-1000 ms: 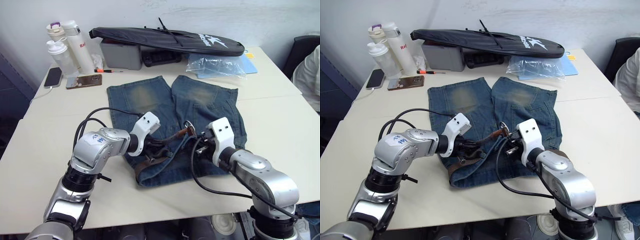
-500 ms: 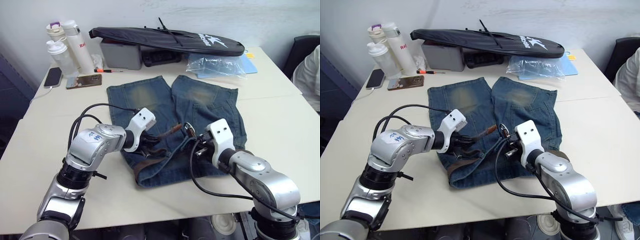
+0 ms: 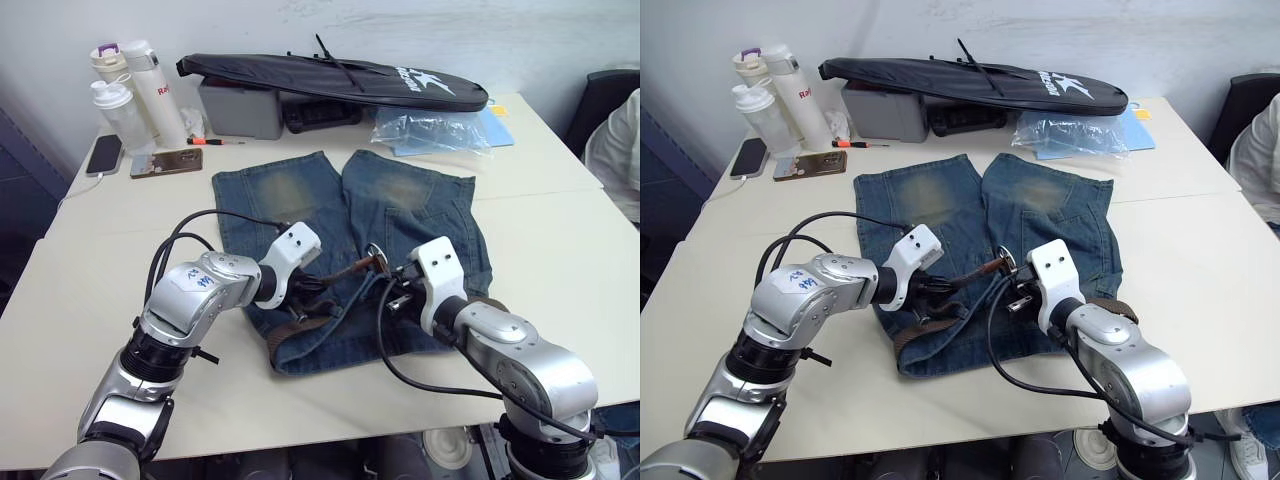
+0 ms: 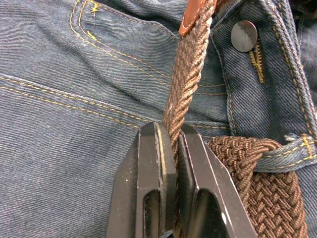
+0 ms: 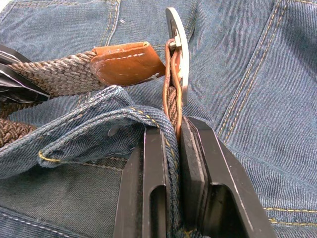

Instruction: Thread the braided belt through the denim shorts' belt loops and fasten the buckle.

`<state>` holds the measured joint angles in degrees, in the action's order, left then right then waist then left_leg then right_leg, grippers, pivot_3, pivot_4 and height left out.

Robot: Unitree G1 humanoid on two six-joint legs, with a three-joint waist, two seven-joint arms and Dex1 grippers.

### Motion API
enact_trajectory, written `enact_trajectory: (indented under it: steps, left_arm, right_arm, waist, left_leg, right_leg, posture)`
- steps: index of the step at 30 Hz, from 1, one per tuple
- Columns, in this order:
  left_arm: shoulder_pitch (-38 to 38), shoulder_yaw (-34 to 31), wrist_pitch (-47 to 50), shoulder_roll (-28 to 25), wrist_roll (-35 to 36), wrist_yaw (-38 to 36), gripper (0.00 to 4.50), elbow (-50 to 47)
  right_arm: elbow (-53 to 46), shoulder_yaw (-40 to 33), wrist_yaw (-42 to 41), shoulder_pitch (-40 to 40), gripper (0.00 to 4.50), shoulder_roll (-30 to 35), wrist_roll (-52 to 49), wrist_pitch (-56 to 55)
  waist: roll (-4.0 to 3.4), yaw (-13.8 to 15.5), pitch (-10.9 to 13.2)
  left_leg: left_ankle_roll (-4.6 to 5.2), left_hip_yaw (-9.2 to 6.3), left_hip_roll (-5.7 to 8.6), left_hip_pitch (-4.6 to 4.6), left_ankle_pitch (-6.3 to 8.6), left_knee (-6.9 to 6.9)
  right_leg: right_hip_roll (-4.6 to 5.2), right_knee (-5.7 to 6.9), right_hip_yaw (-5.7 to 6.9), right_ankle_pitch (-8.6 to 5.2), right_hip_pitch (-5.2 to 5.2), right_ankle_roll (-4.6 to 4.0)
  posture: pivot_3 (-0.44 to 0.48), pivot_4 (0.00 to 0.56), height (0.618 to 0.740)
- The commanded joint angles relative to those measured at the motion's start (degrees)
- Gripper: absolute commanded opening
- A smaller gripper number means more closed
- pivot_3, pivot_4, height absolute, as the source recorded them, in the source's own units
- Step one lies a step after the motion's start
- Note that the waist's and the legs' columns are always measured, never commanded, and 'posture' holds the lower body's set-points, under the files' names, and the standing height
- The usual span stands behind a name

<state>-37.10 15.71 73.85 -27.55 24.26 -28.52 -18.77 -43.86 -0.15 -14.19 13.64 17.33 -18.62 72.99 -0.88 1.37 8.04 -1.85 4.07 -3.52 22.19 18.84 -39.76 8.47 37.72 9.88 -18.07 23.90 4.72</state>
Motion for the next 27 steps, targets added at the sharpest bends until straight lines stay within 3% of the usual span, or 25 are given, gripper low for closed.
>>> enact_trajectory:
  steps: [1,14,27]
  left_arm:
    - [-0.7,-0.6,-0.4,0.0,0.0,-0.2,0.00,-1.1]
    - [-1.5,-1.0,-1.1,-1.0,-0.6,-0.1,0.00,0.6]
    - [-2.5,2.4,-2.0,1.9,-2.9,2.4,0.00,1.1]
  right_arm:
    - [-3.5,0.8,0.4,0.0,0.04,-0.8,-1.2,-0.3]
    - [-3.6,0.4,2.6,-1.9,0.04,-0.8,-0.6,-0.3]
    - [-4.8,1.8,3.0,-1.8,0.04,-0.9,-1.6,-0.3]
  waist:
    - [0.01,0.0,0.0]
    - [0.06,0.0,0.0]
    - [0.07,0.0,0.0]
  left_leg:
    - [0.00,0.00,0.00,0.00,0.00,0.00]
    - [0.03,0.01,0.00,0.00,0.01,0.05]
    - [0.07,0.00,0.00,0.00,0.04,0.08]
  right_leg:
    - [0.00,0.00,0.00,0.00,0.00,0.00]
    - [-0.01,-0.05,0.00,0.00,0.01,0.00]
    - [-0.01,-0.08,0.00,0.00,0.01,0.00]
  posture:
    - [0.000,0.150,0.642]
    - [0.000,0.150,0.642]
    - [0.000,0.150,0.642]
